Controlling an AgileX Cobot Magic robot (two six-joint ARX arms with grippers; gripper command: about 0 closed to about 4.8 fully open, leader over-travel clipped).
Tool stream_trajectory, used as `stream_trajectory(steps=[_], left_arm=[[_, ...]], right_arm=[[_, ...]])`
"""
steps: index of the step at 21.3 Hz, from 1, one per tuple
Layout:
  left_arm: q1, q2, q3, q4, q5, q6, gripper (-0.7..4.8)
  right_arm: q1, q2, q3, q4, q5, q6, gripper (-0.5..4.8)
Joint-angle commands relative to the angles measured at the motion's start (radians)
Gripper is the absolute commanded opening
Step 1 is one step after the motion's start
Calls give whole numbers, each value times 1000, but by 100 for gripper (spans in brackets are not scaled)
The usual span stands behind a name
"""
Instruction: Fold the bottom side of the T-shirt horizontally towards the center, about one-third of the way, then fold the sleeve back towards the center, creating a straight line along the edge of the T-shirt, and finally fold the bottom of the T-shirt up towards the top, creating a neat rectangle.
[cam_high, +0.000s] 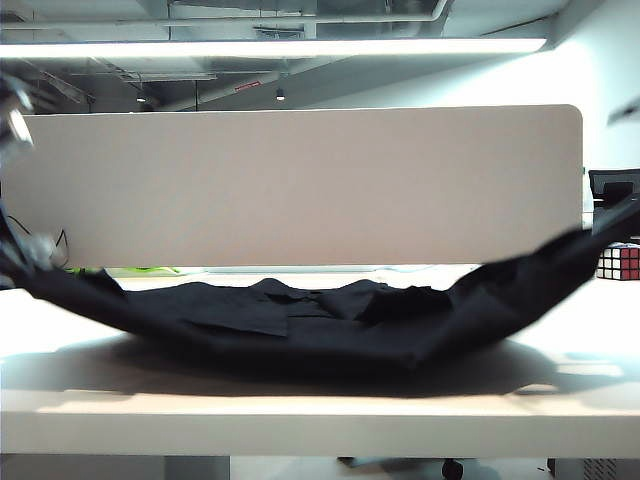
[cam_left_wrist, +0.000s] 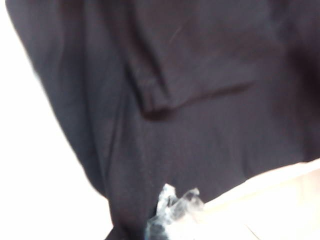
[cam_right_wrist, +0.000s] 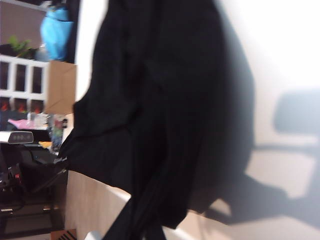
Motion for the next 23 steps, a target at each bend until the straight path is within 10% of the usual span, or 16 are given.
stream_trajectory(steps=[1,6,11,19,23], left_arm=[[2,-171,2,-158,-35,5,-6],[2,-489,3,-327,-123,-18,-6],[2,-515,43,-220,-181,-36,-6],[2,72,241,271,-177,-24,-6],[2,410,490,301,-135,-16,-6]], right_arm=[[0,-235,3,-171,-34,8,-9],[2,-553,4,-313,-22,72,-9],[0,-577,5,-104,23,220,-9],[-6,30,223,294,26,216,-9],[4,320,428,302,19,167,-9]])
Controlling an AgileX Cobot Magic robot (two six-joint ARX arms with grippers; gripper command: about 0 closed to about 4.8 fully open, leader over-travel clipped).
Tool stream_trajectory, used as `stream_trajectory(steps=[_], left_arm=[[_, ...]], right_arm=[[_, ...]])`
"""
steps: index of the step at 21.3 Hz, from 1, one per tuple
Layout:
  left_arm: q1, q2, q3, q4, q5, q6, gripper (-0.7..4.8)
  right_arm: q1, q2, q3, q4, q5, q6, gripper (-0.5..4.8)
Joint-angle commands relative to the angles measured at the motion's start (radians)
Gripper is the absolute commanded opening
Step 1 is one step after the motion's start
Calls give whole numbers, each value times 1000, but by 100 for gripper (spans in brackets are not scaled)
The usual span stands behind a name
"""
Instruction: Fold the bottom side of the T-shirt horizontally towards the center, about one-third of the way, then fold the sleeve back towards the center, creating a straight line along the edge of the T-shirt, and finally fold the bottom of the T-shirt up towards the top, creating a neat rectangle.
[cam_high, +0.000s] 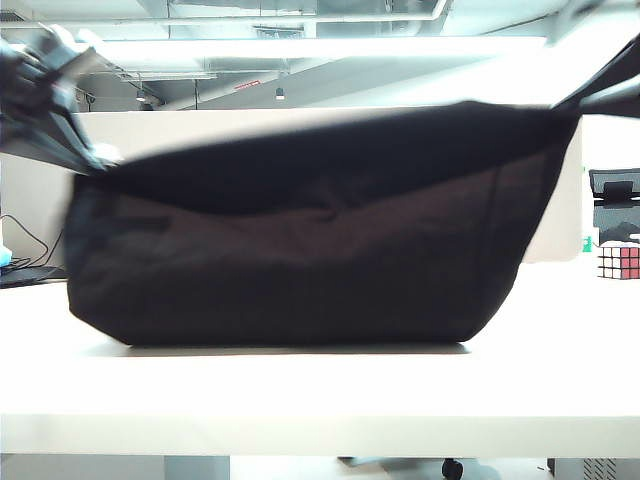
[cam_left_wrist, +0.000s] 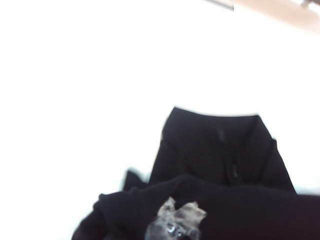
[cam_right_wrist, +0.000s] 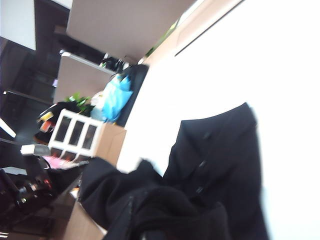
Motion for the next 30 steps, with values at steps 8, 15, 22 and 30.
stream_trajectory(steps=[8,15,22,30], left_arm=[[2,430,351,21,29,51,-6],[13,463,367,113,-81,98,47],[125,456,368,92,-82,102,341],[185,313,364,-58,53,87,178]], right_arm=[[42,391,246,23,45,-82,-9],[48,494,307,121,105,-126,96],[3,500,386,171,26,-79,338],[-24,408,387,174,-230,34,-8]])
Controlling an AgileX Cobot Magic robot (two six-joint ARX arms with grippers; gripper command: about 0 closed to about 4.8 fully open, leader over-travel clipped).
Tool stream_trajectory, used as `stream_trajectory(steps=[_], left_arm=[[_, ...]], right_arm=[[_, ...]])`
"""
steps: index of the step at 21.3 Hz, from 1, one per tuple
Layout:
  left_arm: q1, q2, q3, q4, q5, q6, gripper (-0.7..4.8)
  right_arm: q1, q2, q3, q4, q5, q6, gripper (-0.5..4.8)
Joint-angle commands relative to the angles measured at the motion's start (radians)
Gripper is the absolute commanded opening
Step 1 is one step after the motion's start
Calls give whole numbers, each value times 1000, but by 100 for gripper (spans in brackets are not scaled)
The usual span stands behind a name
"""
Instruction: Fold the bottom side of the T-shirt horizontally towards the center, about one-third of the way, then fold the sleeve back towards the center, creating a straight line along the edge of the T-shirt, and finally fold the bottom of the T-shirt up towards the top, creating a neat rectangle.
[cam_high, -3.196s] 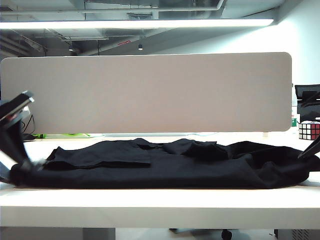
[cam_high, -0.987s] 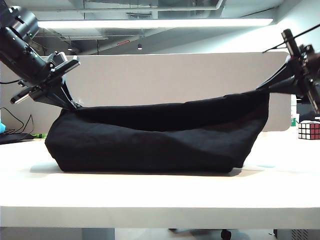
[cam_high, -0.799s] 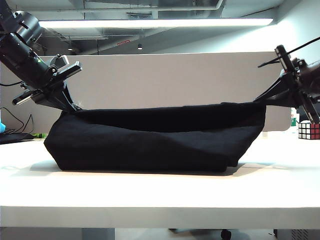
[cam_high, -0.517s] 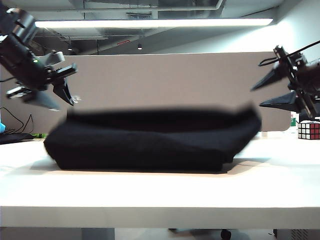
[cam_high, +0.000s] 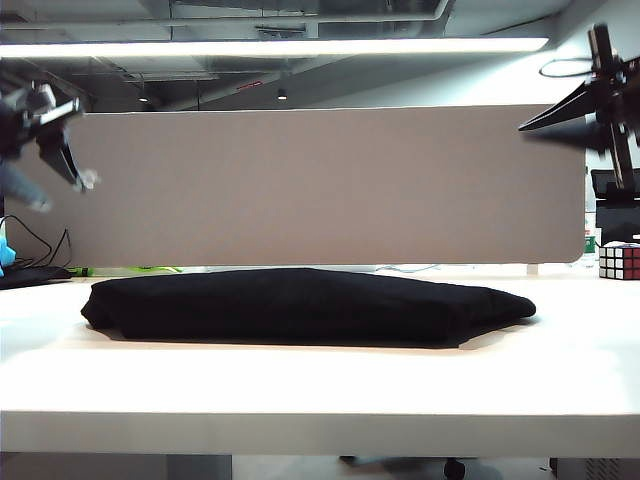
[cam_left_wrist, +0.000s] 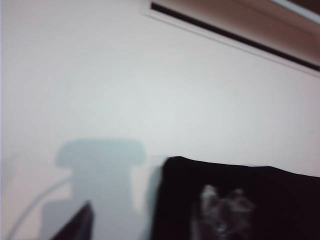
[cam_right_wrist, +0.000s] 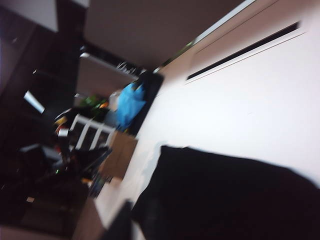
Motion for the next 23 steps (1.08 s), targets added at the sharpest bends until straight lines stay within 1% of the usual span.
stream_trajectory(steps=[1,2,3,4,5,6,9,12,14,15,20,21,22,23], left_arm=[[-2,-90,0,-18,40,19,137],[-2,-126,-2,-37,56,24,75],[-2,-160,-2,-60,61,24,29],[-2,-189,-2,-82,64,31,12],[-2,-253,-14,-121,64,45,10],[-2,-335,-47,-143,64,59,-7],[-2,-472,-130,-143,63,58,-6],[-2,-624,-233,-143,56,58,-6],[-2,-840,-389,-135,12,57,-6],[-2,-900,-434,-130,-2,57,-6],[-3,-1146,-624,-90,-14,48,-6],[-4,-1200,-664,-91,-43,42,-6],[-5,-1293,-728,-92,-85,38,-6],[-5,-1353,-767,-89,-94,26,-6]], right_arm=[[11,-91,-29,15,-33,3,-9],[16,-122,-45,13,-19,3,-9],[15,-165,-68,15,-9,3,-9],[15,-199,-85,14,6,3,-9],[15,-291,-137,12,22,3,-9],[15,-380,-187,12,43,3,-9],[14,-533,-272,-3,101,3,-9],[13,-690,-345,-74,175,-35,-9],[14,-866,-410,-260,280,-192,-9],[14,-907,-422,-332,311,-254,-9],[19,-1037,-438,-653,486,-549,-9],[21,-1055,-439,-699,525,-599,-9],[35,-1089,-442,-772,607,-666,-9],[51,-1114,-447,-794,652,-691,-9]])
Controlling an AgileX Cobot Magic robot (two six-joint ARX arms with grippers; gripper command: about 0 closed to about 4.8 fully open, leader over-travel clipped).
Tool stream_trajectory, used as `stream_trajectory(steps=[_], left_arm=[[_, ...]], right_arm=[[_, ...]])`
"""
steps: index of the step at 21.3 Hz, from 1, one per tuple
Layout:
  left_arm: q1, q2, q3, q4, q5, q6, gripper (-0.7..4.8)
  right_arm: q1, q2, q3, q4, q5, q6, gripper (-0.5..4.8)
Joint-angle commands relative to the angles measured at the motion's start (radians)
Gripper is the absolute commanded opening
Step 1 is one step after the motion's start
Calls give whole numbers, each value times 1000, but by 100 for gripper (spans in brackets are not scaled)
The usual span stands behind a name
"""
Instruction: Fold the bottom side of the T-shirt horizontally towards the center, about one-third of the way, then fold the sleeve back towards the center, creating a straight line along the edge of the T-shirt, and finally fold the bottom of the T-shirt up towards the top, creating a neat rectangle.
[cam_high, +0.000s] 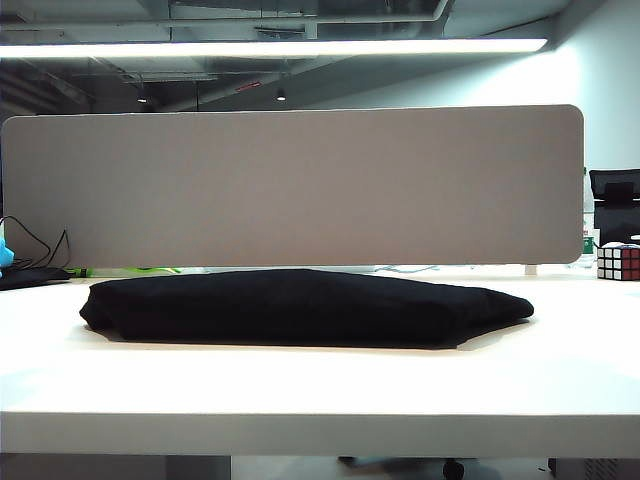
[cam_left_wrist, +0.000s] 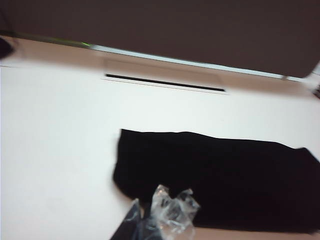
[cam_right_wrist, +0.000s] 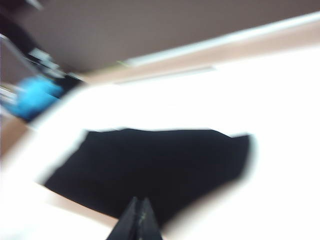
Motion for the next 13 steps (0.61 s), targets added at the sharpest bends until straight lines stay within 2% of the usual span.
stream_trajectory(steps=[1,5,6,8,13], left_arm=[[-2,-163,-102,8,-60,-37,-6],[-2,-438,-243,-5,-98,-111,-6],[-2,-483,-277,-15,-100,-140,-6],[-2,-477,-283,-66,-88,-133,-6],[-2,-487,-311,-35,-76,-137,-6]], right_arm=[[42,-63,-13,-90,158,-131,-9],[103,-188,-105,-55,255,-133,-9],[134,-253,-160,-39,310,-129,-9],[161,-306,-216,-23,374,-127,-9],[230,-514,-381,-3,471,-70,-9]])
